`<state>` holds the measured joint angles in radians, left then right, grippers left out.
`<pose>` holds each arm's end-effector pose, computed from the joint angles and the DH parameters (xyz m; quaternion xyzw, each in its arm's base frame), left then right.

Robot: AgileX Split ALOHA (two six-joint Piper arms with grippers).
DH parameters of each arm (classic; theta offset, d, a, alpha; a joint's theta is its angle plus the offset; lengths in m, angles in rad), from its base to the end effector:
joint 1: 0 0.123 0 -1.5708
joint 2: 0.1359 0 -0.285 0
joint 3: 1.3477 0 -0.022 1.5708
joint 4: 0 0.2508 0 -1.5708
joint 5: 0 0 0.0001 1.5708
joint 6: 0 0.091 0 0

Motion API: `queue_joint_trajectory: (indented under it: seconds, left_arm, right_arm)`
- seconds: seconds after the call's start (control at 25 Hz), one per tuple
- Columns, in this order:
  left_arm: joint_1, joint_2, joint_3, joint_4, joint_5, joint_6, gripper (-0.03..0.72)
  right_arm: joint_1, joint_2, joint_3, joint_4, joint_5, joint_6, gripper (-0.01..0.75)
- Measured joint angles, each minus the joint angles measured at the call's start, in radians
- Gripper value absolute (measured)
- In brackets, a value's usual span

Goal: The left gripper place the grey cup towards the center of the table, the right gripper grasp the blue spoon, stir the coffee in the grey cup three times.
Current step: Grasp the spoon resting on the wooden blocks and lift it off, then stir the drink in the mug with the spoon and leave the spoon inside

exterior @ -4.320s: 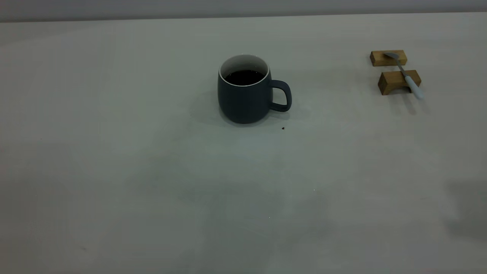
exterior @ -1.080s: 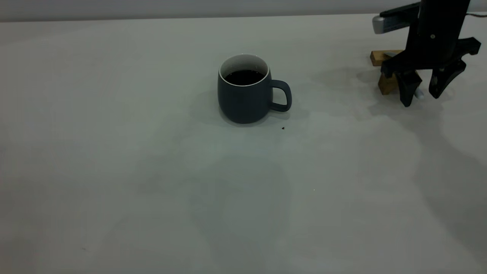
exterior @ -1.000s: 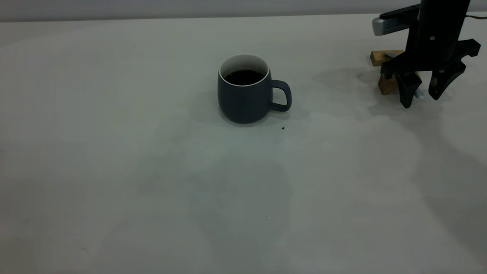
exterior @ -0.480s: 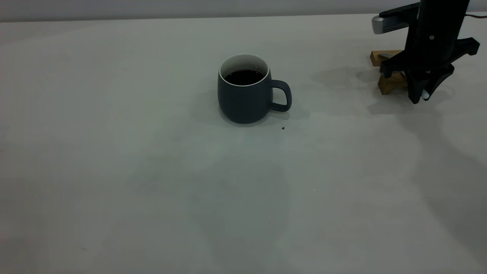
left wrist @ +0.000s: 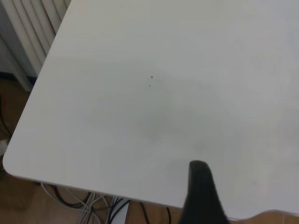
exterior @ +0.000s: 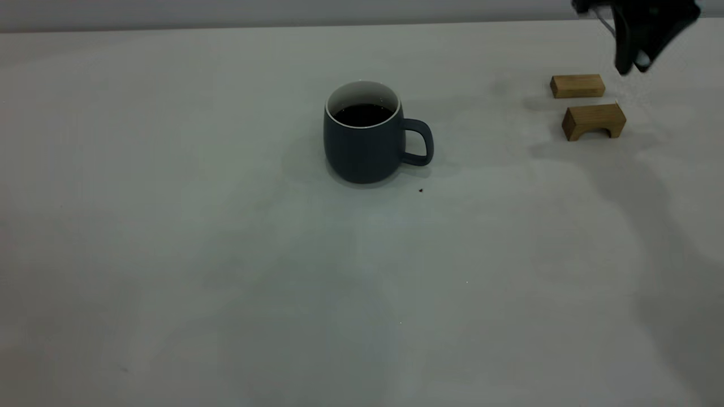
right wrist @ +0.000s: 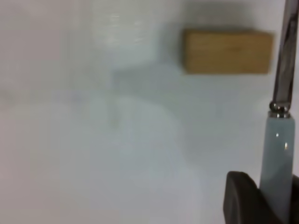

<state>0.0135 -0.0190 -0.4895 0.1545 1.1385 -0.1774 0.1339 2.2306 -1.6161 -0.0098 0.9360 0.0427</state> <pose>-0.0107 0.0126 0.2689 -0.0890 0.8636 0.0365 0.4948 0.4372 0.0582 0.1248 -0.0482 0.9974 0.0007 0.0539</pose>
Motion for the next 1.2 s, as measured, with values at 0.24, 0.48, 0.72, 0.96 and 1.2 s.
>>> queue_joint_trajectory:
  seconds: [0.24, 0.48, 0.72, 0.96, 1.2]
  left_arm:
    - [0.000, 0.000, 0.000, 0.000, 0.000, 0.000, 0.585]
    - [0.000, 0.000, 0.000, 0.000, 0.000, 0.000, 0.585]
    - [0.000, 0.000, 0.000, 0.000, 0.000, 0.000, 0.583]
    - [0.000, 0.000, 0.000, 0.000, 0.000, 0.000, 0.583]
    - [0.000, 0.000, 0.000, 0.000, 0.000, 0.000, 0.583]
  right_arm:
    - [0.032, -0.019, 0.000, 0.220, 0.104, -0.010, 0.137]
    - [0.046, -0.019, 0.000, 0.579, 0.154, -0.048, 0.137]
    - [0.054, -0.009, 0.000, 0.923, 0.190, -0.043, 0.136]
    - [0.068, 0.011, 0.000, 0.960, 0.241, 0.117, 0.136]
    - [0.081, 0.011, 0.000, 1.048, 0.244, 0.243, 0.136]
